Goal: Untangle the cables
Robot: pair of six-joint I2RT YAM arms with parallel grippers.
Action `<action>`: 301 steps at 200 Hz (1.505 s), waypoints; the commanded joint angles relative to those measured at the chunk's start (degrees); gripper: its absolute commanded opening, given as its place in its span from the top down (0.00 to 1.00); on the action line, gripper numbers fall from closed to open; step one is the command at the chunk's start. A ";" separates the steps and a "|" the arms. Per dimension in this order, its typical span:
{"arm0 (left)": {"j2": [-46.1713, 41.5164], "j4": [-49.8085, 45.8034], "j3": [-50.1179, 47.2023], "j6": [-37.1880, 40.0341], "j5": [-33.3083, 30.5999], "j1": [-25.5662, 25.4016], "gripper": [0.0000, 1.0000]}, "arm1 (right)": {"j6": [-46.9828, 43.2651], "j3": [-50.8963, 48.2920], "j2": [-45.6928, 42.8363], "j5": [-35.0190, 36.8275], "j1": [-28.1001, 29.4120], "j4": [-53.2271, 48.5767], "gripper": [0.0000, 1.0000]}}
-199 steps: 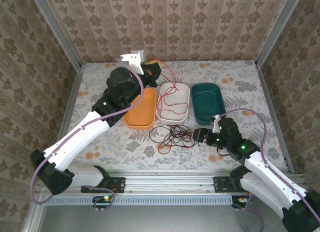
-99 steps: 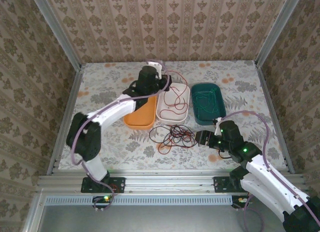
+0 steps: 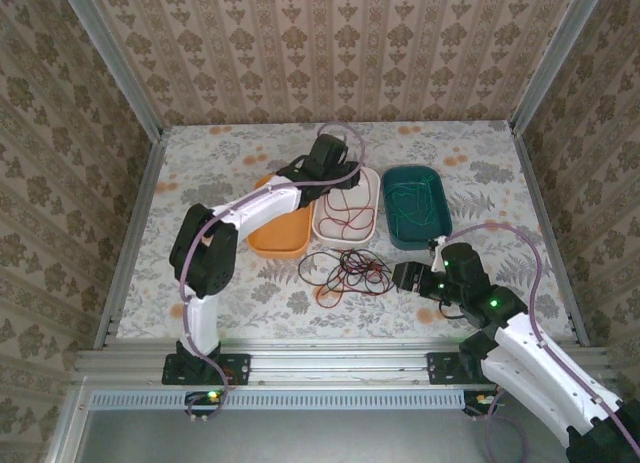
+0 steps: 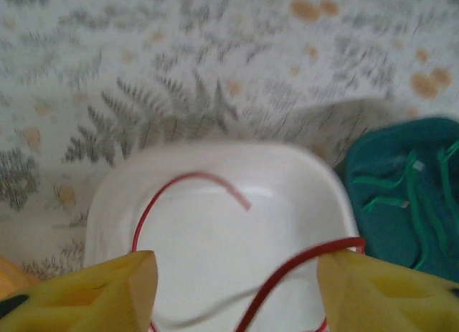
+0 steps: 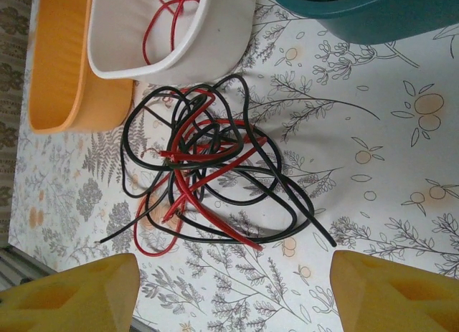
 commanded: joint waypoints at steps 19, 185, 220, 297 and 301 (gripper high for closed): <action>-3.54 -9.92 4.79 5.74 -12.29 -4.38 0.27 | 0.79 0.18 -0.97 0.76 0.32 -1.98 0.28; -21.08 3.56 -32.56 -18.46 -4.57 -16.65 0.26 | -3.05 4.86 18.77 6.44 10.16 6.80 0.33; -19.59 3.21 -31.09 -18.43 -2.80 -17.09 0.26 | -4.64 6.28 24.63 5.39 10.16 9.14 0.41; -18.04 2.90 -29.67 -17.41 0.31 -17.66 0.32 | -6.77 8.99 27.91 5.46 10.18 10.51 0.92; -17.86 2.94 -29.47 -17.25 0.71 -17.67 0.32 | -6.91 9.14 27.33 5.73 10.16 10.06 0.94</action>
